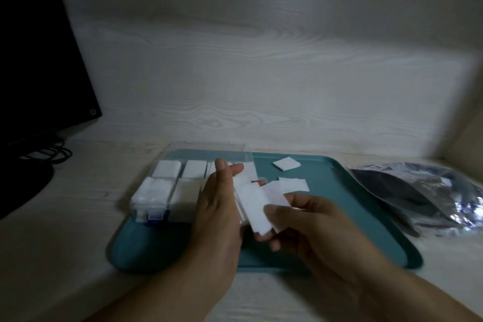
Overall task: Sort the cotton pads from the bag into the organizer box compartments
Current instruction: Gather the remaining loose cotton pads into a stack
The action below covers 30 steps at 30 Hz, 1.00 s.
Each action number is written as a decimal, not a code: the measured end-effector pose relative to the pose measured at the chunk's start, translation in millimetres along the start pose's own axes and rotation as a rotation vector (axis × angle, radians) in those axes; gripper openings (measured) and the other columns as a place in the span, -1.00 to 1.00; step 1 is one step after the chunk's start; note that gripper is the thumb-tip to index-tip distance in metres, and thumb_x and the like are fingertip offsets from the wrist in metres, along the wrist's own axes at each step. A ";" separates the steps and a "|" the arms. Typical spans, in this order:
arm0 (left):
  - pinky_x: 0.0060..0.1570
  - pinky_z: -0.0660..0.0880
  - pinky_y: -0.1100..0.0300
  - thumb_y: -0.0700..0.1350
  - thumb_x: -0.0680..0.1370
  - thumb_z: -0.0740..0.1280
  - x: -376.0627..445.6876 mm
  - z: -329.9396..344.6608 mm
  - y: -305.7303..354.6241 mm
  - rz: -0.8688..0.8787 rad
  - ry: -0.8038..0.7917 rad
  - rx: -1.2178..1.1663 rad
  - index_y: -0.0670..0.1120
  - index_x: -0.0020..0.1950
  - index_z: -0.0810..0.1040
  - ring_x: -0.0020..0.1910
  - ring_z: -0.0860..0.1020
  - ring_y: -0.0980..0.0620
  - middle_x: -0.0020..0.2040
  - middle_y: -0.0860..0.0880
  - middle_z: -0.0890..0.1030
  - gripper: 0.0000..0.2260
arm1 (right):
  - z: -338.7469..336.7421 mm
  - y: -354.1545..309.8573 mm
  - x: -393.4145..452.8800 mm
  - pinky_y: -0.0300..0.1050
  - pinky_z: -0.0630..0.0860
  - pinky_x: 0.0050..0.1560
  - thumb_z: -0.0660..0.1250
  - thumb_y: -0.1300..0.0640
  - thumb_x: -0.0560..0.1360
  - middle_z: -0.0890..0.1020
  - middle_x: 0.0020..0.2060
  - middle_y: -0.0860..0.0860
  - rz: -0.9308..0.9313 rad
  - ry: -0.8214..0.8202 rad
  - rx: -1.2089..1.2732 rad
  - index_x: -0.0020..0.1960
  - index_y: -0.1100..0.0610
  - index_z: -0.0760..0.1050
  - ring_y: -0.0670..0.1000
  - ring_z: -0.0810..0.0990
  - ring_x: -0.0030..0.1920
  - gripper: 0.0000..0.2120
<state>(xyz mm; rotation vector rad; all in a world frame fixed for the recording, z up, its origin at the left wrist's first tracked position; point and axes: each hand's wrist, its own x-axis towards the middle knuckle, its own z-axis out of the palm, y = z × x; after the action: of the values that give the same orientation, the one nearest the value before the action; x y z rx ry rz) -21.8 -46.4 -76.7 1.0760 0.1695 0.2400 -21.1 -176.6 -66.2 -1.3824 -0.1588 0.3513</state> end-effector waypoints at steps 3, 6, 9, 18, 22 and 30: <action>-0.34 0.60 0.02 0.24 0.47 0.22 -5.5 0.8 5.2 -0.067 -0.127 -0.029 0.04 0.14 0.58 -0.16 0.71 -0.15 -0.04 -0.12 0.72 -0.60 | 4.4 6.1 0.3 -0.15 0.52 -0.40 0.34 0.32 0.52 0.68 -0.22 0.30 -0.035 0.043 -0.052 0.03 0.37 0.54 0.15 0.64 -0.31 -0.87; -0.41 0.52 0.05 0.09 0.54 0.30 -9.9 -1.0 5.3 -0.080 -0.200 -0.023 -0.01 0.18 0.58 -0.15 0.67 -0.25 0.01 -0.18 0.70 -0.71 | 4.2 5.8 -1.3 -0.17 0.42 -0.52 0.38 0.22 0.53 0.68 -0.30 0.21 -0.101 0.122 -0.245 0.04 0.26 0.52 0.13 0.59 -0.45 -0.86; -0.24 0.64 -0.03 -0.08 0.58 0.33 -7.7 -2.9 3.8 -0.080 -0.152 -0.055 -0.09 0.13 0.60 -0.09 0.70 -0.18 -0.05 -0.17 0.72 -0.83 | 1.8 3.1 -1.0 -0.25 0.31 -0.57 0.39 0.15 0.53 0.66 -0.38 0.12 -0.108 0.142 -0.398 -0.01 0.20 0.52 0.03 0.49 -0.57 -0.87; 0.02 0.62 -0.13 0.25 0.39 0.23 -2.7 2.0 -0.4 -0.025 -0.070 0.011 -0.08 0.07 0.63 -0.06 0.69 -0.15 -0.03 -0.16 0.71 -0.52 | -1.3 -6.1 0.3 -0.24 0.60 -0.33 0.33 0.38 0.49 0.67 -0.27 0.26 0.052 0.048 0.085 -0.13 0.40 0.55 0.11 0.68 -0.34 -0.93; 0.04 0.61 -0.12 0.24 0.37 0.28 -7.7 1.7 -4.9 0.009 -0.114 0.063 -0.01 0.03 0.65 -0.04 0.69 -0.13 -0.06 -0.13 0.72 -0.58 | 2.1 0.7 -1.7 -0.20 0.49 -0.48 0.38 0.28 0.51 0.67 -0.37 0.18 -0.035 0.084 -0.122 -0.14 0.31 0.58 0.04 0.59 -0.48 -0.91; -0.13 0.64 0.01 -0.04 0.55 0.35 -5.2 -1.0 -5.9 -0.012 -0.104 0.085 0.01 0.05 0.65 -0.08 0.70 -0.04 -0.07 -0.04 0.72 -0.87 | -3.8 2.0 4.7 -0.43 0.34 -0.45 0.45 0.17 0.47 0.55 -0.54 -0.12 -0.257 0.214 -0.460 -0.33 0.18 0.63 -0.23 0.44 -0.53 -0.79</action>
<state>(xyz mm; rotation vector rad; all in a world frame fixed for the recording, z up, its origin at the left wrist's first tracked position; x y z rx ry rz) -26.4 -49.7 -82.3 1.1687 0.0930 0.1669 -15.8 -178.4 -69.3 -1.8180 -0.2481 -0.0563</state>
